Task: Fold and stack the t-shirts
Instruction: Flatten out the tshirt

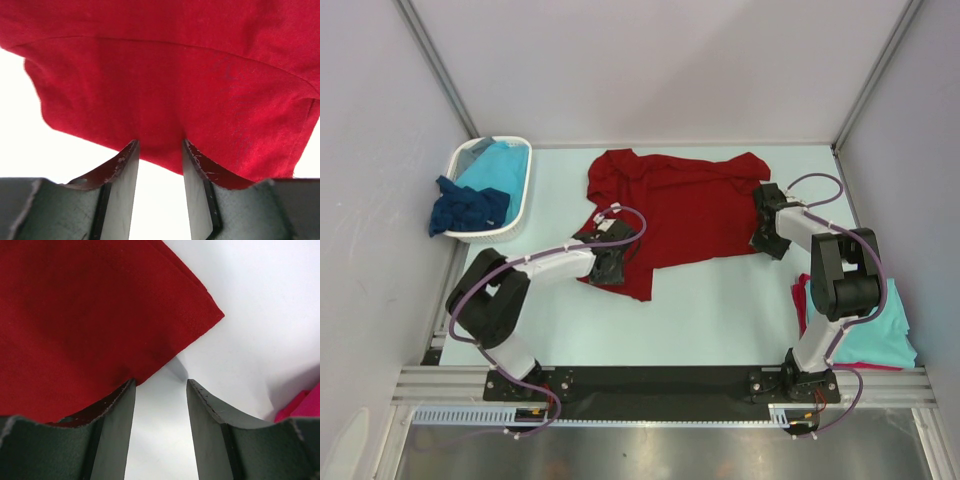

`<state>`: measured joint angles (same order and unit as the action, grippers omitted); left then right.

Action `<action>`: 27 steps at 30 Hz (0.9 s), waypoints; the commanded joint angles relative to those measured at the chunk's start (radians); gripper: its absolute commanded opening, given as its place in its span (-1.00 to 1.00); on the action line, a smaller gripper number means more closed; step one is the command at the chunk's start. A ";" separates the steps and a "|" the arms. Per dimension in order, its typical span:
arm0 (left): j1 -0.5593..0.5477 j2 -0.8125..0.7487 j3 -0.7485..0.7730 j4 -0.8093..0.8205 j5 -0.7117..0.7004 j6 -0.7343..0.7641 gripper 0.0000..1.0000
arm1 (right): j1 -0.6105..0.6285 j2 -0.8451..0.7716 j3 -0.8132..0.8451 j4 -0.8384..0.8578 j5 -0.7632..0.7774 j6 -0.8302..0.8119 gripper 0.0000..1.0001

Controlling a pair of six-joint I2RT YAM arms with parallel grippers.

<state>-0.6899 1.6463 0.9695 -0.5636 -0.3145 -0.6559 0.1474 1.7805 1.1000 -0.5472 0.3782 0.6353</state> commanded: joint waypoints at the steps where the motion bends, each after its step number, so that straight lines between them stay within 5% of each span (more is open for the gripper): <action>1: -0.008 0.018 -0.002 0.040 0.018 -0.022 -0.15 | 0.009 -0.027 0.020 0.018 0.002 -0.002 0.02; 10: -0.008 0.035 0.012 0.034 0.025 -0.017 -0.98 | 0.027 -0.082 0.032 -0.005 0.024 -0.006 0.02; 15: -0.008 0.037 0.006 0.033 0.026 -0.019 -1.00 | 0.050 -0.121 0.050 -0.026 0.051 -0.006 0.05; 22: -0.013 -0.006 0.001 0.031 -0.008 -0.002 -0.14 | 0.058 -0.147 0.061 -0.043 0.071 -0.009 0.08; 27: -0.013 0.001 0.003 0.031 -0.002 -0.004 -0.13 | 0.058 -0.132 0.061 -0.039 0.073 -0.009 0.08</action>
<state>-0.6926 1.6733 0.9695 -0.5438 -0.3126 -0.6544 0.2020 1.6634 1.1301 -0.5755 0.4118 0.6277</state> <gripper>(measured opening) 0.442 0.543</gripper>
